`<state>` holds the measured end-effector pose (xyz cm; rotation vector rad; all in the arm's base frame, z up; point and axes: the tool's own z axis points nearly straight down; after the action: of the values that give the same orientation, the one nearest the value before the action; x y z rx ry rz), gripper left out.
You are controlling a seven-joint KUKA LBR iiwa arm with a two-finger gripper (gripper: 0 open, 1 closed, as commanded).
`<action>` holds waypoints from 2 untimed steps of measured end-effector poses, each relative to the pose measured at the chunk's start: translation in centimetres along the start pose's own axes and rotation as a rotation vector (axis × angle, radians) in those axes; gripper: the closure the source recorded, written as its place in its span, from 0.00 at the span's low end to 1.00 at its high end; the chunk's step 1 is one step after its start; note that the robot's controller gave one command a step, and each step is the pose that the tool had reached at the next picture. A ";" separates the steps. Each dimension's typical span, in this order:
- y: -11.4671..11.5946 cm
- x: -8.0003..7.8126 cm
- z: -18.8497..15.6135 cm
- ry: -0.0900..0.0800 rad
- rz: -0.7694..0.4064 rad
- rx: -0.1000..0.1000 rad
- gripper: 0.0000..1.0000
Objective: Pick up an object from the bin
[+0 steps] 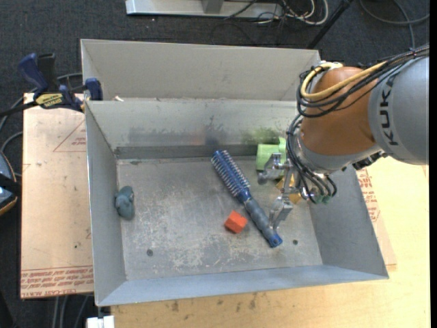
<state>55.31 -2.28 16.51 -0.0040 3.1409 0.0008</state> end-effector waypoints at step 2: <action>4.6 2.2 8.9 -0.007 -0.212 0.000 1.00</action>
Offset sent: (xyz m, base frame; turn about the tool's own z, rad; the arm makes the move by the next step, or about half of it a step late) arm -0.0264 0.0453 -0.0951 -0.2134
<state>53.08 2.30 7.63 -0.3349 3.1161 0.0005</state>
